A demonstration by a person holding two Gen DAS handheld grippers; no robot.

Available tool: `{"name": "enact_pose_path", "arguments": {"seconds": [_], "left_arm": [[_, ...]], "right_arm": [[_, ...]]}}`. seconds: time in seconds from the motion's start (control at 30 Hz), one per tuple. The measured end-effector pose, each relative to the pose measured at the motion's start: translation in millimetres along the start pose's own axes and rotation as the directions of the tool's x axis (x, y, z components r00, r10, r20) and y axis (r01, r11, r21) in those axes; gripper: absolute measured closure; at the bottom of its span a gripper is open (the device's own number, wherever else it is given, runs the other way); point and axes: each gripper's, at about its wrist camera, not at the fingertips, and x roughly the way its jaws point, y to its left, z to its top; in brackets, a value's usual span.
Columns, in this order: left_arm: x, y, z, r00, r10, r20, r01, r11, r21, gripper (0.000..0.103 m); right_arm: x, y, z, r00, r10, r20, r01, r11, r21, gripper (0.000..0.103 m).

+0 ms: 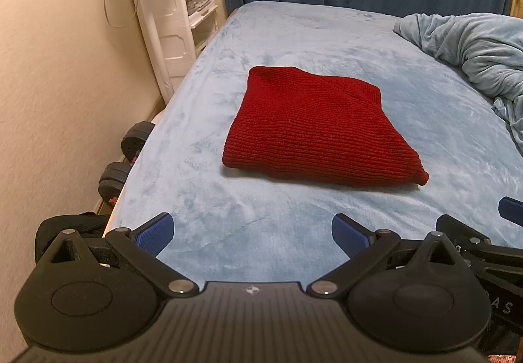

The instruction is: Fold small clothes

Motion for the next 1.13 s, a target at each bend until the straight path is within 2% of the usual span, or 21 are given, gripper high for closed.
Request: {"name": "enact_pose_path", "arguments": {"seconds": [1.13], "left_arm": [[1.9, -0.8, -3.8, 1.000, 0.015, -0.009, -0.015, 1.000, 0.006, 0.000]], "right_arm": [[-1.2, -0.6, -3.7, 0.999, 0.036, -0.012, -0.036, 0.999, -0.021, 0.019]]}}
